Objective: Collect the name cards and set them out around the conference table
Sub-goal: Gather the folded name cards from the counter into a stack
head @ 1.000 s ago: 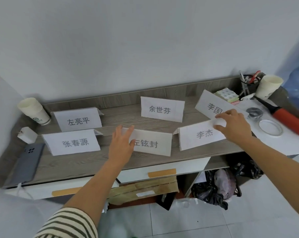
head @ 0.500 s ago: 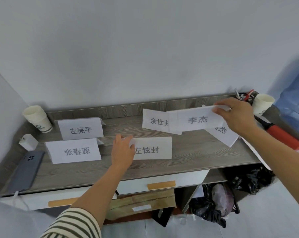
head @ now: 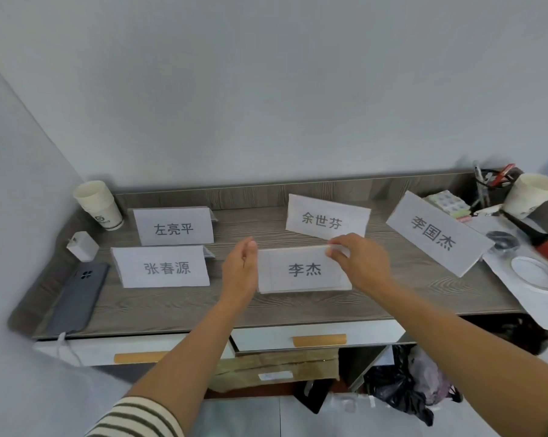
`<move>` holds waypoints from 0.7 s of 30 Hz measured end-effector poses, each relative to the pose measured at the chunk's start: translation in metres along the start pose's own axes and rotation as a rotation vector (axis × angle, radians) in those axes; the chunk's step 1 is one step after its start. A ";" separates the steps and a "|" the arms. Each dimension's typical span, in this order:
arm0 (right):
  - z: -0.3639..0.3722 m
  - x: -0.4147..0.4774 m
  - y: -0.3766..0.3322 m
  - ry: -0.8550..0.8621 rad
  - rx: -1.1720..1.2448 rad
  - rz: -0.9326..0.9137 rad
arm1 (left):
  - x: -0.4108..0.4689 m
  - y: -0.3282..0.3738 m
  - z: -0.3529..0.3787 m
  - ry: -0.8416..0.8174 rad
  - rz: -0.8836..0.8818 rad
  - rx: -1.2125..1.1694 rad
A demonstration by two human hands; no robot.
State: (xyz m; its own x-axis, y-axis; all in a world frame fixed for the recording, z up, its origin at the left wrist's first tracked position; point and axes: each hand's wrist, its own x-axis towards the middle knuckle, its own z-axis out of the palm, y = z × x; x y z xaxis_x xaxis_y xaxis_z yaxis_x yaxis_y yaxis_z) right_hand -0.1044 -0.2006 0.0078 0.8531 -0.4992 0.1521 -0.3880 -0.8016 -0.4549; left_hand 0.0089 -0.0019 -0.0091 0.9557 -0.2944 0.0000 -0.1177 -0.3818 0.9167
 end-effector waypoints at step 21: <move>-0.022 0.075 0.070 0.153 0.367 0.175 | 0.010 -0.003 0.052 -0.128 -0.067 0.148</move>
State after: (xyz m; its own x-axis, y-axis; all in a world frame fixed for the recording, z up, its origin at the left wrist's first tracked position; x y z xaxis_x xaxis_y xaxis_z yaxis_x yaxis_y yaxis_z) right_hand -0.0751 -0.3009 0.0064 0.7131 -0.6823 0.1608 -0.3486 -0.5442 -0.7631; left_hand 0.0051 -0.0494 -0.0330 0.9219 -0.3690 -0.1182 -0.1023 -0.5260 0.8443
